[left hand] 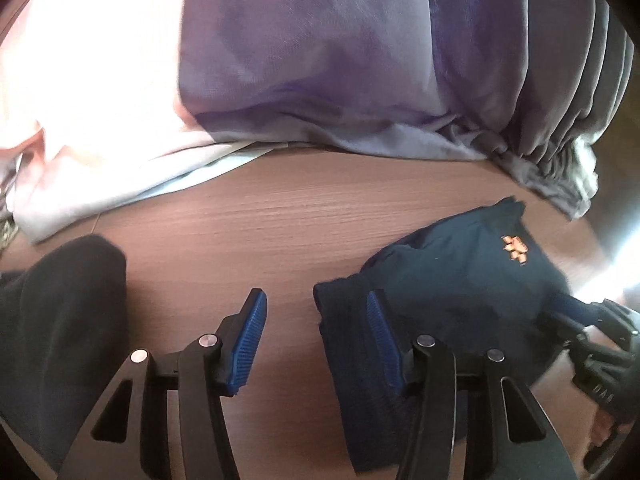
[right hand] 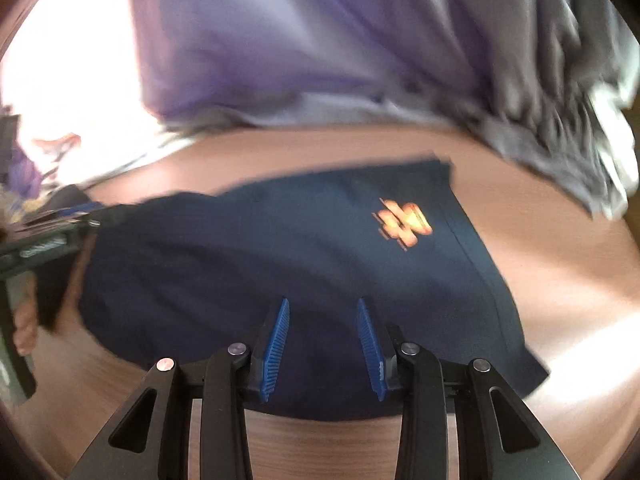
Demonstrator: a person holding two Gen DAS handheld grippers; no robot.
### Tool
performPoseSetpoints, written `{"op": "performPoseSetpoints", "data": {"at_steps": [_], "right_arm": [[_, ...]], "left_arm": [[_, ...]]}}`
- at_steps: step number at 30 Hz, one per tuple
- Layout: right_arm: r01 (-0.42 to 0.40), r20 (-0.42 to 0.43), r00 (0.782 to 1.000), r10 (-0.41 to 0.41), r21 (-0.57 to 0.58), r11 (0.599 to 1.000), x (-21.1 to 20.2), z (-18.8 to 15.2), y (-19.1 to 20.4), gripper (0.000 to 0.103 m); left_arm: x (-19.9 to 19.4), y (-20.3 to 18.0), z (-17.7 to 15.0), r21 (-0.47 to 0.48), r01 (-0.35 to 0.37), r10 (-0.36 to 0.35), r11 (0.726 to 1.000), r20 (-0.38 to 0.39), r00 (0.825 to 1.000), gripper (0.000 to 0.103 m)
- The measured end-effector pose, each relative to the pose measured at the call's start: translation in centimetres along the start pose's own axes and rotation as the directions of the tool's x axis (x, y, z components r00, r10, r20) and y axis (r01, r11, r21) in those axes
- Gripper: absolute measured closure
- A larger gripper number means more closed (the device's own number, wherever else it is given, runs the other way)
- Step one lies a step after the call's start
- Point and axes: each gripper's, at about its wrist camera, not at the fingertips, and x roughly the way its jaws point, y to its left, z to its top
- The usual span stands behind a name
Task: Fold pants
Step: 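Fold the shorts over with the right tool and release beside the left tool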
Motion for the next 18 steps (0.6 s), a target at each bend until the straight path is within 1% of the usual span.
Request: {"op": "performPoseSetpoints", "data": {"at_steps": [1, 2, 5, 7, 9, 10, 11, 12, 13, 16, 18], "right_arm": [[-0.019, 0.016, 1.0, 0.019, -0.03, 0.999, -0.4, 0.3, 0.8, 0.067], [-0.054, 0.027, 0.998, 0.056, -0.062, 0.997, -0.8, 0.6, 1.8, 0.067], [-0.172, 0.022, 0.984, 0.177, -0.14, 0.975, -1.1, 1.2, 4.8, 0.066], [-0.24, 0.0, 0.97, 0.244, -0.19, 0.952, -1.0, 1.4, 6.8, 0.066], [-0.286, -0.023, 0.957, 0.289, -0.235, 0.929, -0.8, 1.4, 8.7, 0.066], [-0.309, -0.036, 0.95, 0.311, -0.265, 0.913, -0.7, 1.4, 9.7, 0.065], [-0.32, -0.047, 0.946, 0.322, -0.3, 0.899, -0.7, 1.2, 10.6, 0.063], [-0.33, -0.061, 0.942, 0.33, -0.348, 0.877, -0.6, 1.0, 11.7, 0.057], [-0.334, -0.07, 0.94, 0.333, -0.382, 0.862, -0.6, 0.9, 12.3, 0.054], [-0.343, -0.103, 0.936, 0.337, -0.486, 0.804, -0.6, 0.1, 14.0, 0.053], [-0.334, -0.122, 0.939, 0.321, -0.54, 0.773, -0.2, -0.3, 15.1, 0.052]], "left_arm": [[-0.8, 0.4, -0.4, -0.014, 0.004, -0.004, 1.0, 0.004, 1.0, 0.052], [-1.8, 0.8, -0.9, -0.03, 0.0, 0.0, 1.0, 0.008, 1.0, 0.052], [-3.6, 1.8, -2.6, -0.067, -0.007, 0.007, 0.998, 0.002, 1.0, 0.052], [-4.5, 2.3, -4.1, -0.078, -0.007, 0.006, 0.997, -0.012, 1.0, 0.052], [-5.0, 2.5, -5.7, -0.086, -0.001, -0.002, 0.996, -0.031, 1.0, 0.052], [-5.2, 2.6, -6.4, -0.087, -0.009, 0.006, 0.996, -0.039, 0.999, 0.052], [-5.3, 2.7, -7.2, -0.09, -0.023, 0.019, 0.996, -0.049, 0.999, 0.052], [-5.4, 2.6, -7.6, -0.092, -0.025, 0.02, 0.995, -0.053, 0.998, 0.052], [-5.7, 2.8, -8.3, -0.093, -0.026, 0.021, 0.995, -0.06, 0.998, 0.052], [-6.3, 3.5, -10.1, -0.099, -0.042, 0.034, 0.994, -0.082, 0.996, 0.052], [-6.6, 4.2, -11.2, -0.11, -0.065, 0.054, 0.992, -0.097, 0.994, 0.052]]}}
